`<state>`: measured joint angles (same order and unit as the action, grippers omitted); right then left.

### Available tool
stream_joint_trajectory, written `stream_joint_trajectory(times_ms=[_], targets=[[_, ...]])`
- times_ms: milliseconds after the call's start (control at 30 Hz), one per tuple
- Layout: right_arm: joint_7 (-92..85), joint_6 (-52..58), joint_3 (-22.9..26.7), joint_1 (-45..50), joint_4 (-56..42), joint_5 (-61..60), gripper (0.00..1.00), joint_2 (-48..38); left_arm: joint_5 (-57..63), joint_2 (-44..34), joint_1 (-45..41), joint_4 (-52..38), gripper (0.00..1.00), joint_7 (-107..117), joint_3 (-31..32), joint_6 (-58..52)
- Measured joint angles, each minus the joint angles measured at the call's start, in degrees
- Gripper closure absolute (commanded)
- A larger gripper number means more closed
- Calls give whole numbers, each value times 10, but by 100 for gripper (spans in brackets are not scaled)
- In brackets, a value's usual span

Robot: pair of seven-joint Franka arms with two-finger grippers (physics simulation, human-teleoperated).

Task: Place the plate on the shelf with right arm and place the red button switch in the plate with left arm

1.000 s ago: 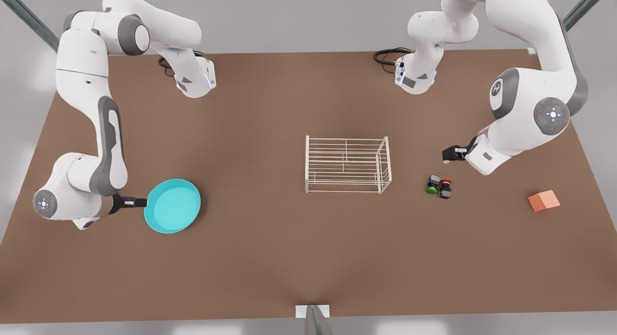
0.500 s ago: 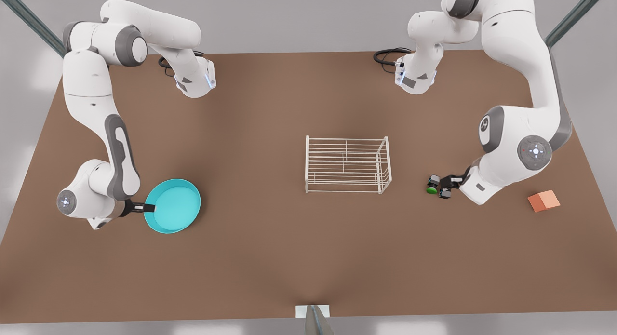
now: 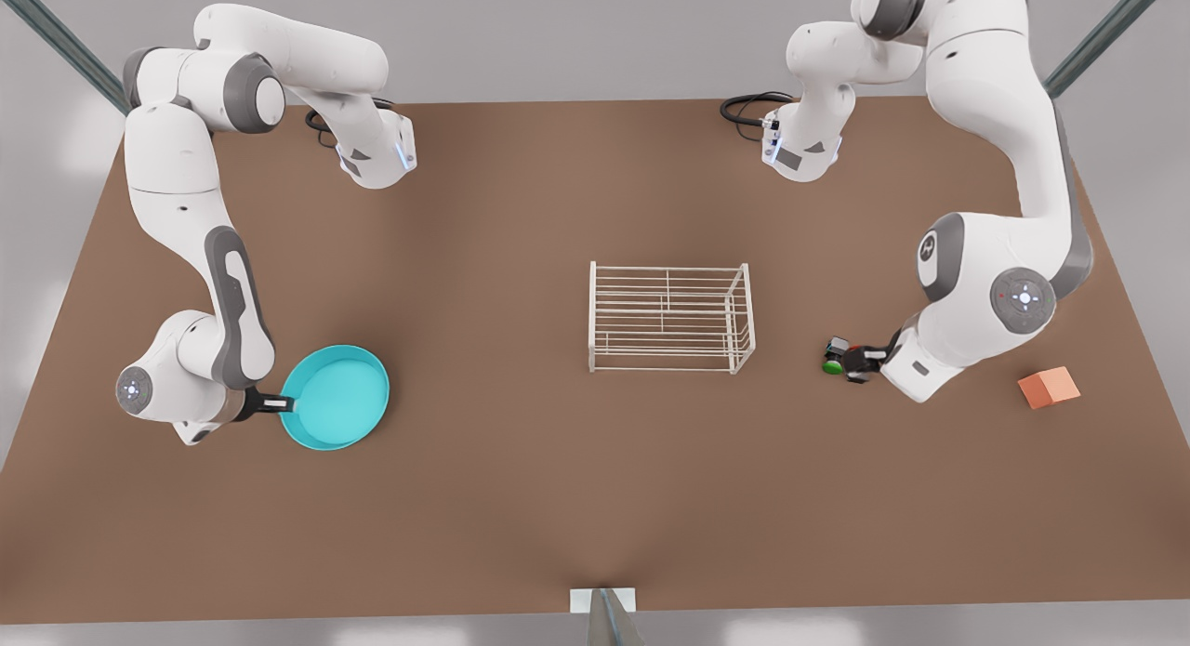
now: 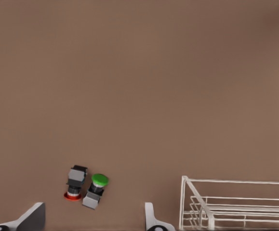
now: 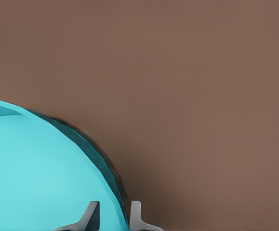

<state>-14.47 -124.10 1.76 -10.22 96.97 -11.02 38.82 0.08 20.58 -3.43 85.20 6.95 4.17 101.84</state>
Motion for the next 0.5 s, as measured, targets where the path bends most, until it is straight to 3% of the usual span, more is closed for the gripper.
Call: stream_joint_trajectory(times_ms=[33, 200, 500], targets=[[-2, 0, 0, 0, 0, -1, 79, 0, 0, -1, 1, 0, 0, 0, 8, -3], [-10, 7, -1, 3, -8, -3, 79, -7, 2, -7, 2, -11, 0, 0, 30, -26], [-16, 59, -3, 8, -59, -2, 79, -21, 41, -101, 11, -8, 0, 1, 79, -144]])
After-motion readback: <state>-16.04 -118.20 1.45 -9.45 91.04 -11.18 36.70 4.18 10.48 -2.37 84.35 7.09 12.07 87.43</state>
